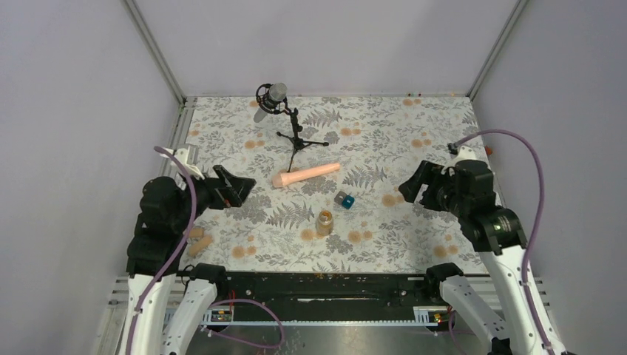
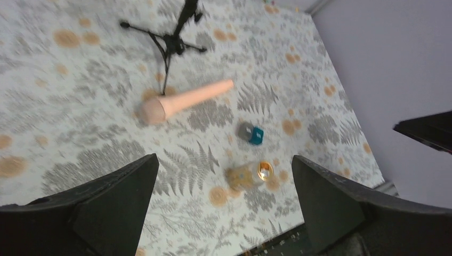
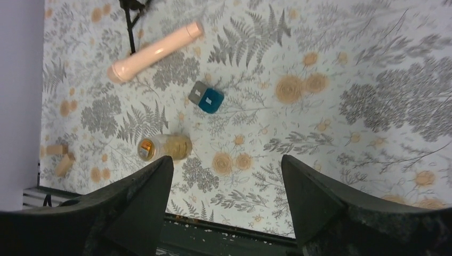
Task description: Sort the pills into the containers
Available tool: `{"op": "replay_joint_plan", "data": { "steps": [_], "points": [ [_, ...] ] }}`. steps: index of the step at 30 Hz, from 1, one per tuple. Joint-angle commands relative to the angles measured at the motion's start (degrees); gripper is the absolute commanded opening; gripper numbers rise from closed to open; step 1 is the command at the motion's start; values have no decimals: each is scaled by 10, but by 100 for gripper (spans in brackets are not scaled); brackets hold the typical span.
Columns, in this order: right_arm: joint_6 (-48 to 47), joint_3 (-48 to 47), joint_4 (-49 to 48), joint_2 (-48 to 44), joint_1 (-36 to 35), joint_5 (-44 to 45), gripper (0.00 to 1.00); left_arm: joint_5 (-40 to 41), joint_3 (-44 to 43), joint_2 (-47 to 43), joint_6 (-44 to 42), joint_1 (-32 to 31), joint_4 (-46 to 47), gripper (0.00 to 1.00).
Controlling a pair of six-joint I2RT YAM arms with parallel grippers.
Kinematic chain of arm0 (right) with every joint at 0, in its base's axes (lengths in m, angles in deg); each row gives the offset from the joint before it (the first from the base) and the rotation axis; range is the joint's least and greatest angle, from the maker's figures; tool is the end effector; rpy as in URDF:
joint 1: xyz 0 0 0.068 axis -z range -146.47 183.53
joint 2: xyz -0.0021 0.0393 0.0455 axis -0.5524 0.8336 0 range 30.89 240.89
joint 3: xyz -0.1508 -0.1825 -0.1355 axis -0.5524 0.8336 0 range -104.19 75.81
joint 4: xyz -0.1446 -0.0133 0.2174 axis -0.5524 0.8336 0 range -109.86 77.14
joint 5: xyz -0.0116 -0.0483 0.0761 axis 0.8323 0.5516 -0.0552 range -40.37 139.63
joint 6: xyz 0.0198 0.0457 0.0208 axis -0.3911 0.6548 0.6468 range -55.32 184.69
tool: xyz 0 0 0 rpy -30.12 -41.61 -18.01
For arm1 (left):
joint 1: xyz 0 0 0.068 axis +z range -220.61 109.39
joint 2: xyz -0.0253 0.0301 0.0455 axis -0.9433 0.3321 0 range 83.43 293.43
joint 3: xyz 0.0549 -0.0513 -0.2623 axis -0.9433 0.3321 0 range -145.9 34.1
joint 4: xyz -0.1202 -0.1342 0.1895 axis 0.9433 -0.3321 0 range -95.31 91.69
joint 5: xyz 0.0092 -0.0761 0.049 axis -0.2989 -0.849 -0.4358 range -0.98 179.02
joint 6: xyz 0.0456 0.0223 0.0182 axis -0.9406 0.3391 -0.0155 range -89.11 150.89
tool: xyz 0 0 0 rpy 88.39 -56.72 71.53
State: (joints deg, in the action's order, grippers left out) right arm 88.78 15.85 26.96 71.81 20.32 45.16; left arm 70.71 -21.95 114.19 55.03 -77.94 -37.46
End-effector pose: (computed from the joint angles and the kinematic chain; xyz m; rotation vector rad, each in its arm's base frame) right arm 0.1253 0.0323 0.3720 0.1492 2.0839 0.4804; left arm 0.0915 -0.0231 0.3816 -0.0390 1.8524 -0.6757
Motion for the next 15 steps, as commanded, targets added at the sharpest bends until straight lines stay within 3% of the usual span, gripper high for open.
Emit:
{"op": "replay_joint_plan", "data": {
  "steps": [1, 10, 15],
  "points": [
    [46, 66, -75, 34, -30, -42, 82, -92, 77, 2, 84, -1, 65, 99],
    [57, 135, -207, 188, -204, 69, 97, -105, 201, 5, 194, -40, 195, 98],
    [17, 101, -282, 333, -246, 112, 96, -69, 214, 39, 198, -70, 224, 96]
  ]
}}
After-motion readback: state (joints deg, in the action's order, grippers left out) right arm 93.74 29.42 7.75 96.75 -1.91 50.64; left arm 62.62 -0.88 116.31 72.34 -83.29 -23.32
